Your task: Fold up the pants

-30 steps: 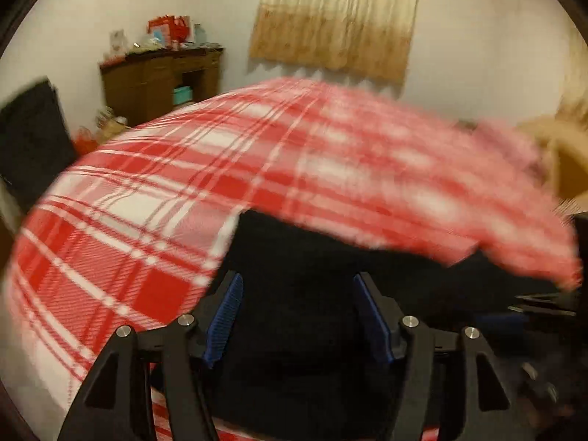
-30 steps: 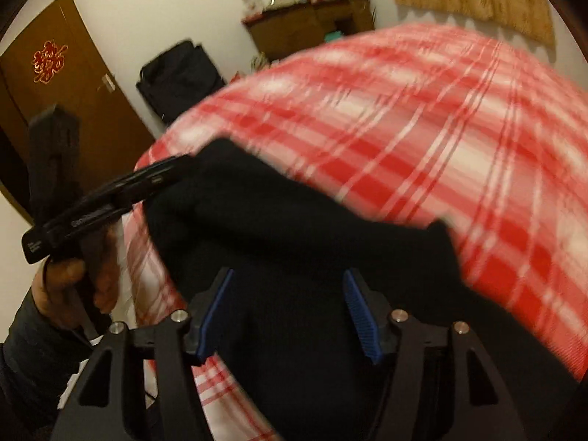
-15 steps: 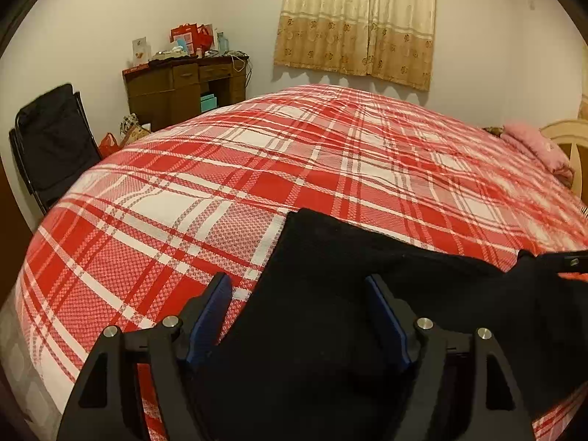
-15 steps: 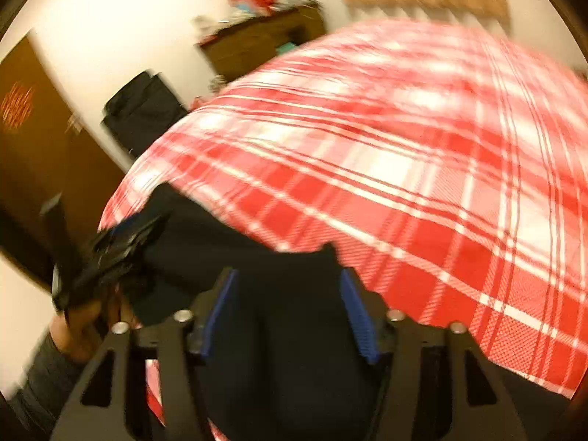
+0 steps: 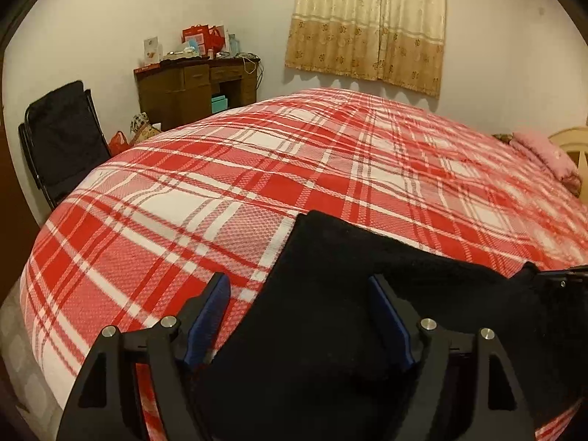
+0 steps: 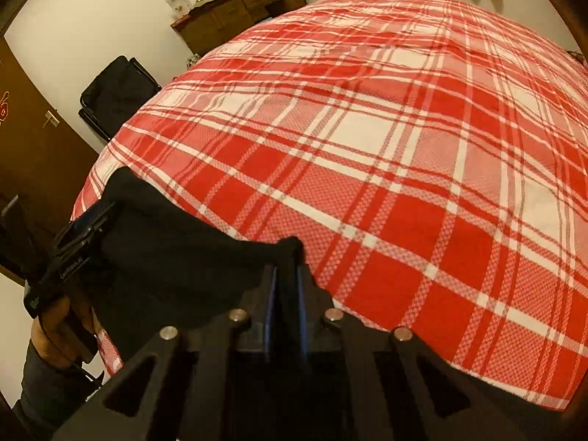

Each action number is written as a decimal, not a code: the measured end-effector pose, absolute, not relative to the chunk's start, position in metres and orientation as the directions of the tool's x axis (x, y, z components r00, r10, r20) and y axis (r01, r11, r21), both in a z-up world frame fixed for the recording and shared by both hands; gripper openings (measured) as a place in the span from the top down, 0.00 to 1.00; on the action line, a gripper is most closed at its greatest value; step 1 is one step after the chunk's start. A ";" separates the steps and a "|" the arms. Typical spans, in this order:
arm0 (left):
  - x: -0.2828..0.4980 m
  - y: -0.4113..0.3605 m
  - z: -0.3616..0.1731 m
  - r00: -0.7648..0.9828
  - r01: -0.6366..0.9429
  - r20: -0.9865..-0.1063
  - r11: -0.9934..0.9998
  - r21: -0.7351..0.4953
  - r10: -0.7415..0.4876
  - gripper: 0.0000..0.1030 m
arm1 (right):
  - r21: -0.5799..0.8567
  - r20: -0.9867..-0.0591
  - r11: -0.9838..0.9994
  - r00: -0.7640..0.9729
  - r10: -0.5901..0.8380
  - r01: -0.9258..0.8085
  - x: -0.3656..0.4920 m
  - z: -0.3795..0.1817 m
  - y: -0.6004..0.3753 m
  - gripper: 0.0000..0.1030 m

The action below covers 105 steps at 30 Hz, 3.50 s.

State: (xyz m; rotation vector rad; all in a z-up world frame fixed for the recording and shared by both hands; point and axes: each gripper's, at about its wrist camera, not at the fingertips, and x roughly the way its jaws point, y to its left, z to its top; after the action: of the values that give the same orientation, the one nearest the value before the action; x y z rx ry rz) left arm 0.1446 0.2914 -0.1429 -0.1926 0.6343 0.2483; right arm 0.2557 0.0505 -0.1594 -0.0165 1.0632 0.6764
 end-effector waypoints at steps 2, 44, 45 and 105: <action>0.136 0.294 -0.138 0.773 -0.318 -0.606 0.941 -0.115 0.188 0.24 | 0.285 -0.796 0.800 0.334 0.504 -0.528 0.247 -0.152 0.049 0.58; 0.111 0.195 -0.121 0.710 -0.261 -0.653 0.960 0.102 0.262 0.11 | 0.091 -0.774 0.894 0.534 0.340 -0.438 0.125 -0.157 -0.068 0.41; 0.113 0.189 -0.123 0.710 -0.248 -0.656 0.963 0.109 0.257 0.11 | 0.092 -0.781 0.898 0.529 0.333 -0.430 0.127 -0.160 -0.071 0.41; 0.109 0.124 -0.156 0.693 -0.087 -0.716 0.996 0.034 0.085 0.11 | 0.518 -0.727 0.809 0.640 0.247 0.277 0.050 -0.107 -0.490 0.46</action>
State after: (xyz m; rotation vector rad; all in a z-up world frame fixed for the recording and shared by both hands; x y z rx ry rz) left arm 0.1094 0.1241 -0.1563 -0.0021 0.7992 0.0959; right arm 0.0504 -0.4903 -0.1067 0.6504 0.8926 -0.0187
